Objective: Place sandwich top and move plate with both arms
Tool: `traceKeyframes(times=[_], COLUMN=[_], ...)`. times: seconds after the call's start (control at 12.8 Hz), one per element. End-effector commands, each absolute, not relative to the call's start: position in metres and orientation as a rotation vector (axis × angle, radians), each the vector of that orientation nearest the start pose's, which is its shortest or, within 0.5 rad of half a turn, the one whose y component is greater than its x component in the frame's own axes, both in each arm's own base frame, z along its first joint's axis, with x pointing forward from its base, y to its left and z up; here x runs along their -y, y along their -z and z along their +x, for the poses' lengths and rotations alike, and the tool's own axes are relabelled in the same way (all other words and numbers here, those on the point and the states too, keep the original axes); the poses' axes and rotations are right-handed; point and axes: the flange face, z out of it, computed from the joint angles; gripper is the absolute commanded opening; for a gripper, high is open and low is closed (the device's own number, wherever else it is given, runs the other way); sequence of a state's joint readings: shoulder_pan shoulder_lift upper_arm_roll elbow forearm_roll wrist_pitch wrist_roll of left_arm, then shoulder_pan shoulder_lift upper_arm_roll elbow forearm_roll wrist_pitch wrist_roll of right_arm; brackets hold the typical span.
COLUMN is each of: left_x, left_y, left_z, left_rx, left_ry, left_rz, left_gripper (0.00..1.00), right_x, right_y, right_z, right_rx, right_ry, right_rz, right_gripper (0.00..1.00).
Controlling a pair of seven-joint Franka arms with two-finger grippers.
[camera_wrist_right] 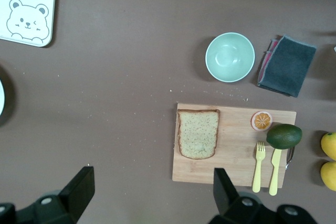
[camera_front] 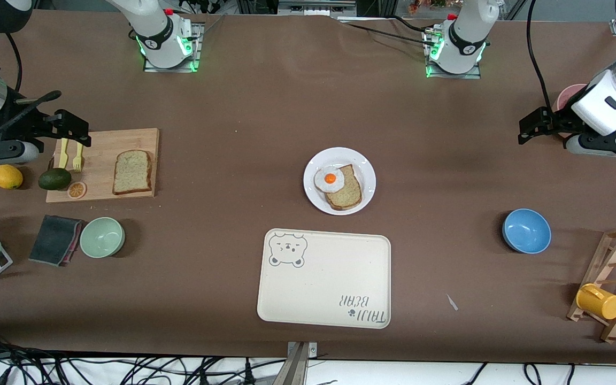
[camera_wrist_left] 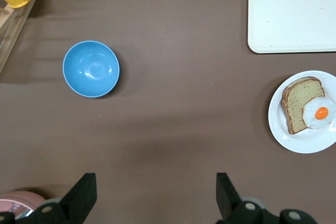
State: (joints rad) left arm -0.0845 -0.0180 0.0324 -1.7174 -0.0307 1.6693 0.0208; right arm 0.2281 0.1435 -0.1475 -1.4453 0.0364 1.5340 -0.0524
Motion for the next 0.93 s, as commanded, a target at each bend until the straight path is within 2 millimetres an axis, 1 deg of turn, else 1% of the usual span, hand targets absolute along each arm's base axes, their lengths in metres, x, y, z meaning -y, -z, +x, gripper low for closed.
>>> traceKeyframes(times=[0.0,0.23,0.55,0.78,0.86], left_x=[0.031,0.031,0.031,0.031,0.031], left_y=[-0.579,-0.579,-0.579,-0.579,-0.579], left_z=[0.553,0.553,0.553,0.553,0.553], left_rx=[-0.105,-0.102,-0.102,-0.102,-0.105], left_ry=[-0.050,-0.050,-0.050,-0.050,-0.050], left_rz=[-3.130,-3.130,-3.130,-3.130,-3.130], left_gripper=[1.00,1.00,1.00,1.00,1.00], right_x=[-0.057,-0.057,-0.055,-0.055,-0.054], right_y=[-0.592,-0.588,-0.559,-0.540,-0.539], right_z=[0.590,0.590,0.590,0.586,0.586], right_rx=[0.220,0.220,0.204,0.195,0.195], right_ry=[-0.113,-0.125,-0.169,-0.181,-0.181], right_rz=[-3.133,-3.134,-3.136,-3.135,-3.135], right_gripper=[1.00,1.00,1.00,1.00,1.00])
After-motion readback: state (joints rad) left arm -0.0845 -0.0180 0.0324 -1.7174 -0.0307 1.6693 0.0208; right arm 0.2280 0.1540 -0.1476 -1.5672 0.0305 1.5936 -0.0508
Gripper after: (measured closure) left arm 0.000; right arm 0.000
